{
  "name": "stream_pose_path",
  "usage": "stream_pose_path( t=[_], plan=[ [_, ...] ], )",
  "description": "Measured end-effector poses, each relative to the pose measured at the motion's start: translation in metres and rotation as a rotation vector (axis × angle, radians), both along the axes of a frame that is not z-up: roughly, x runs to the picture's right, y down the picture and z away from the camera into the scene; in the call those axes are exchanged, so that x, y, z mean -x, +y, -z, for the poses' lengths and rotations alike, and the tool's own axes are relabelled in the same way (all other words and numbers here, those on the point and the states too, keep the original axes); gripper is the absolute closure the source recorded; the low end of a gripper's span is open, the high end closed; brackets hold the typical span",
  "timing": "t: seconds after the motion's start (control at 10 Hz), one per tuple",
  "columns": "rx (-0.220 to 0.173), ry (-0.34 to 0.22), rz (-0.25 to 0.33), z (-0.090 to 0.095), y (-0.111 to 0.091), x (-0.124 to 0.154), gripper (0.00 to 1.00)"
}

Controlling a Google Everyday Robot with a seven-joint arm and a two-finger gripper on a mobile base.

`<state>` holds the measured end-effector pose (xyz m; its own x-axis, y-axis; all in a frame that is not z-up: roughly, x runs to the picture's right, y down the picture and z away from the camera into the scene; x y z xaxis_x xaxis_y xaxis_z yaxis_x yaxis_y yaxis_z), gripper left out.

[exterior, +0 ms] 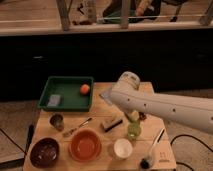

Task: Place eraser in metal cup

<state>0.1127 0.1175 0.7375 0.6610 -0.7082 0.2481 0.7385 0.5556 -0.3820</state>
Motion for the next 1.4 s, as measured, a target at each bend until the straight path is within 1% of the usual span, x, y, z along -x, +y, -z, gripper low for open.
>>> stream_pose_path(
  t=[0.3, 0.6, 0.8, 0.9, 1.4],
  plan=[
    [0.006, -0.031, 0.017, -0.009, 0.0, 0.005, 0.2],
    [0.016, -0.077, 0.055, -0.021, 0.002, 0.015, 0.2],
    [0.022, -0.096, 0.063, -0.026, 0.003, 0.017, 0.2],
    [0.036, -0.127, 0.076, -0.037, 0.009, 0.02, 0.2],
    [0.058, -0.185, 0.095, -0.054, 0.019, 0.027, 0.2]
  ],
)
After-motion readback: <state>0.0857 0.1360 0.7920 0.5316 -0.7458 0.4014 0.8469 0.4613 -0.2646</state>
